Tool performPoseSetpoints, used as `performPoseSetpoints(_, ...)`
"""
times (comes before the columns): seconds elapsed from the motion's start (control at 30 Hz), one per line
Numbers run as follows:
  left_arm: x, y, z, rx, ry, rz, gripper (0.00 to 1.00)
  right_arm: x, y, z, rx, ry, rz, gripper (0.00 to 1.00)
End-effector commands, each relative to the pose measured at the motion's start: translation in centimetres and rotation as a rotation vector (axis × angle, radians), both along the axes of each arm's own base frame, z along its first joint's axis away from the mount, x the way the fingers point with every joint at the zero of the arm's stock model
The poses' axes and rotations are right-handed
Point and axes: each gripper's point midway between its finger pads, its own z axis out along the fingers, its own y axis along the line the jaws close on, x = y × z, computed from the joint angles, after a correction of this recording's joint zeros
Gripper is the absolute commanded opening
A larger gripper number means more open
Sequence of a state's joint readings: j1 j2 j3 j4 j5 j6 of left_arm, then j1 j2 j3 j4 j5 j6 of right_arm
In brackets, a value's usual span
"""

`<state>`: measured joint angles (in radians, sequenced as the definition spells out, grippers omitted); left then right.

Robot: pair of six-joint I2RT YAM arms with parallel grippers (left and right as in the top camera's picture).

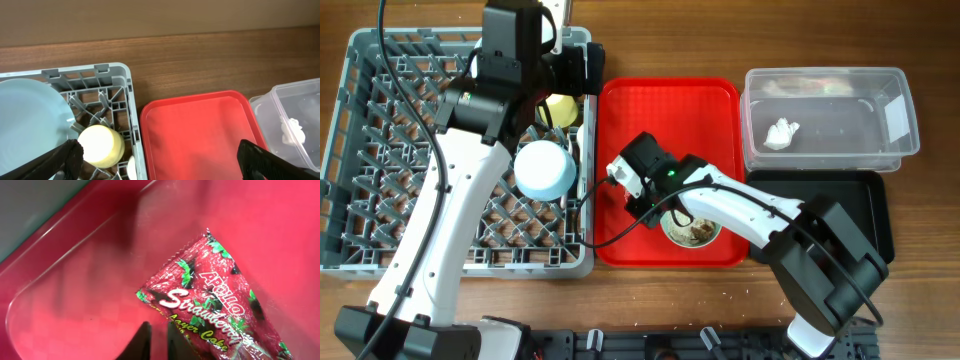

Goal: Sort waste into correct bins and load items into the dishwasher rack
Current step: 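Move the right gripper to the red candy wrapper and grasp it, then carry the wrapper to the clear bin and drop it in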

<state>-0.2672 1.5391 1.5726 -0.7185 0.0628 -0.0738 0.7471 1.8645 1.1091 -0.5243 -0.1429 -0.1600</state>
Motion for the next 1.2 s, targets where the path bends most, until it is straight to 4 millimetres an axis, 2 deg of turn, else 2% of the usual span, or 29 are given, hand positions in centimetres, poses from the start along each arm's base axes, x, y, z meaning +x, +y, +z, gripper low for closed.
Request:
performPoseSetpoints(0.0,0.0,-0.2,0.1,-0.020,0.002,-0.003,1.00,-0.1,-0.7,-1.3,-0.040,0.009,-0.009,0.16)
performPoseSetpoints(0.2,0.0,-0.2,0.2,-0.020,0.002,-0.003,1.00,1.6,-0.9,-2.7,-0.075,-0.056,-0.031,0.17)
performPoseSetpoints(0.33,0.0,-0.2,0.1,-0.020,0.002,-0.003,1.00,4.5,-2.3,-2.2,-0.153,-0.197,-0.102,0.17)
performPoseSetpoints(0.43,0.0,-0.2,0.1,-0.020,0.002,-0.003,1.00,6.2,-3.1,-1.4,-0.140,-0.209,-0.184,0.20)
performPoseSetpoints(0.5,0.0,-0.2,0.1,-0.020,0.002,-0.003,1.00,6.8,-1.8,-0.1,-0.063,-0.178,-0.178,0.30)
performPoseSetpoints(0.53,0.0,-0.2,0.1,-0.020,0.002,-0.003,1.00,6.9,-1.0,1.0,-0.028,-0.171,-0.168,0.40)
performPoseSetpoints(0.6,0.0,-0.2,0.1,-0.020,0.002,-0.003,1.00,7.6,-0.2,4.0,0.021,-0.204,-0.171,0.61)
performPoseSetpoints(0.63,0.0,-0.2,0.1,-0.020,0.002,-0.003,1.00,8.1,0.0,6.1,0.057,-0.242,-0.179,0.70)
performPoseSetpoints(0.7,0.0,-0.2,0.1,-0.020,0.002,-0.003,1.00,9.0,-1.1,7.4,0.053,-0.279,-0.250,0.75)
performPoseSetpoints(0.8,0.0,-0.2,0.2,-0.020,0.002,-0.003,1.00,10.5,-4.8,6.2,-0.008,-0.263,-0.393,0.77)
performPoseSetpoints(0.9,0.0,-0.2,0.1,-0.020,0.002,-0.003,1.00,10.5,-7.1,4.1,-0.039,-0.221,-0.433,0.77)
performPoseSetpoints(1.03,0.0,-0.2,0.2,-0.020,0.002,-0.003,1.00,8.7,-5.8,0.9,0.002,-0.089,-0.350,0.78)
performPoseSetpoints(1.1,0.0,-0.2,0.1,-0.020,0.002,-0.003,1.00,8.6,-5.6,-0.3,0.001,-0.068,-0.333,0.78)
performPoseSetpoints(1.17,0.0,-0.2,0.1,-0.020,0.002,-0.003,1.00,8.5,-5.6,-1.5,-0.011,-0.054,-0.332,0.82)
